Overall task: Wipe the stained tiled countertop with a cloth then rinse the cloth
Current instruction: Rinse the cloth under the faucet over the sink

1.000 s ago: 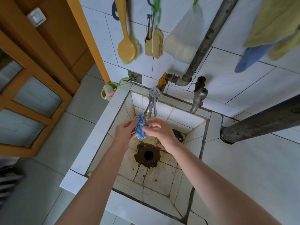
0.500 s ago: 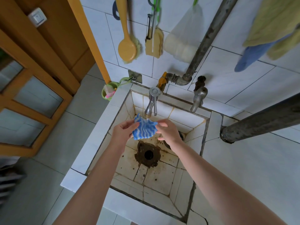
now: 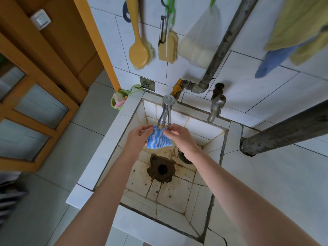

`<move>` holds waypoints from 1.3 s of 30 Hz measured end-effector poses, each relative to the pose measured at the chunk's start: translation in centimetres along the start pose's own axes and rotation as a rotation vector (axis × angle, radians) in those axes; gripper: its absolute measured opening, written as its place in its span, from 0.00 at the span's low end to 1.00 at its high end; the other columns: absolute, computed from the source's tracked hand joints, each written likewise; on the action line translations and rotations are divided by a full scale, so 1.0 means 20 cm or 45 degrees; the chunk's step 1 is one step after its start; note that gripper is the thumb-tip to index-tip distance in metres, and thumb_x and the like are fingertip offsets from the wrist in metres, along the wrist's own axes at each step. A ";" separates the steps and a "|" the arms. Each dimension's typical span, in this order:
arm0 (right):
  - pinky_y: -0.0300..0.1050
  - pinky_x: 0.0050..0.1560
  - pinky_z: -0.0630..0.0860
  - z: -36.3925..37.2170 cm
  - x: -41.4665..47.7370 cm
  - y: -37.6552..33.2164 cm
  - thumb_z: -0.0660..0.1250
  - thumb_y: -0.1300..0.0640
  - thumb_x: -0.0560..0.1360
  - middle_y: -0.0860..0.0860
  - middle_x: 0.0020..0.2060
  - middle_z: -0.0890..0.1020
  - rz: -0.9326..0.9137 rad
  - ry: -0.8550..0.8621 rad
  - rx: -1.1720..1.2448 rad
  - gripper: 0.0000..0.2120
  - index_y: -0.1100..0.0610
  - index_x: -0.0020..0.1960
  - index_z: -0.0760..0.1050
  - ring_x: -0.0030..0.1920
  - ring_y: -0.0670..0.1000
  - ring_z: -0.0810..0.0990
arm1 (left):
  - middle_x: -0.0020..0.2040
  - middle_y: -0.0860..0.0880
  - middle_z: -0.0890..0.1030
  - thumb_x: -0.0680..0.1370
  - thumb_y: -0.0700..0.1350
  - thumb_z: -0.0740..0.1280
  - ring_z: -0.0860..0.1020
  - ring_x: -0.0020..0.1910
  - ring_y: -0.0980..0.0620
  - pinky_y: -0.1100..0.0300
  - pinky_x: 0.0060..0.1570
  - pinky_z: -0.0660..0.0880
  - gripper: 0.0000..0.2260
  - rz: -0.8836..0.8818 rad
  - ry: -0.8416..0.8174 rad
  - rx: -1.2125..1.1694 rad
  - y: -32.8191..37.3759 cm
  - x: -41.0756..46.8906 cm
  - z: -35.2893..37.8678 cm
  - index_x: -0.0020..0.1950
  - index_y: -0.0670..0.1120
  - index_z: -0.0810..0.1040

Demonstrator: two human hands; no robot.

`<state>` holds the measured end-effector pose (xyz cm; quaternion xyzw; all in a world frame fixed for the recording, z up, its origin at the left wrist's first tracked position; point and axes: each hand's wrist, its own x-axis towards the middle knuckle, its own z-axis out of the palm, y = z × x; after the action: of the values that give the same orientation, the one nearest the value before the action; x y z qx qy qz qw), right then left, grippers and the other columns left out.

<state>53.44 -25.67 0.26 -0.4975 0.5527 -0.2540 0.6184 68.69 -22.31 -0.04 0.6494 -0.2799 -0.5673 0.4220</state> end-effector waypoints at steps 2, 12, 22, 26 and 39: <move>0.28 0.40 0.71 0.00 -0.01 0.00 0.64 0.63 0.76 0.52 0.47 0.79 0.017 -0.016 0.012 0.05 0.60 0.52 0.76 0.45 0.45 0.77 | 0.51 0.41 0.81 0.78 0.40 0.63 0.79 0.51 0.44 0.49 0.55 0.76 0.05 -0.015 0.009 0.010 -0.01 0.00 0.01 0.50 0.46 0.78; 0.35 0.39 0.77 0.00 -0.03 0.06 0.70 0.66 0.72 0.52 0.39 0.81 0.010 0.054 0.201 0.06 0.57 0.43 0.76 0.39 0.47 0.80 | 0.46 0.45 0.83 0.74 0.40 0.69 0.81 0.44 0.51 0.62 0.42 0.79 0.06 -0.015 -0.079 -0.018 -0.03 -0.04 0.05 0.50 0.46 0.80; 0.34 0.38 0.77 0.02 0.00 0.02 0.71 0.65 0.72 0.53 0.39 0.81 0.020 0.127 0.263 0.05 0.58 0.43 0.76 0.38 0.48 0.80 | 0.38 0.49 0.80 0.72 0.34 0.70 0.80 0.37 0.57 0.67 0.39 0.76 0.11 0.087 -0.023 -0.006 -0.02 -0.03 0.04 0.54 0.38 0.79; 0.36 0.36 0.77 0.02 0.02 0.03 0.68 0.65 0.74 0.51 0.38 0.79 0.009 0.195 0.346 0.06 0.58 0.43 0.72 0.39 0.48 0.78 | 0.48 0.45 0.82 0.72 0.36 0.71 0.80 0.44 0.53 0.68 0.38 0.77 0.14 0.066 -0.006 0.000 -0.02 -0.02 0.03 0.56 0.41 0.77; 0.43 0.48 0.77 0.01 0.01 0.06 0.67 0.63 0.75 0.52 0.45 0.80 0.056 0.176 0.266 0.05 0.60 0.50 0.72 0.48 0.52 0.79 | 0.48 0.45 0.82 0.73 0.32 0.67 0.81 0.47 0.51 0.65 0.46 0.79 0.10 0.008 0.042 -0.386 -0.03 -0.02 0.04 0.53 0.41 0.79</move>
<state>53.47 -25.28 -0.96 -0.3996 0.5753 -0.3302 0.6327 67.71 -21.83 -0.27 0.5868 -0.1861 -0.5908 0.5215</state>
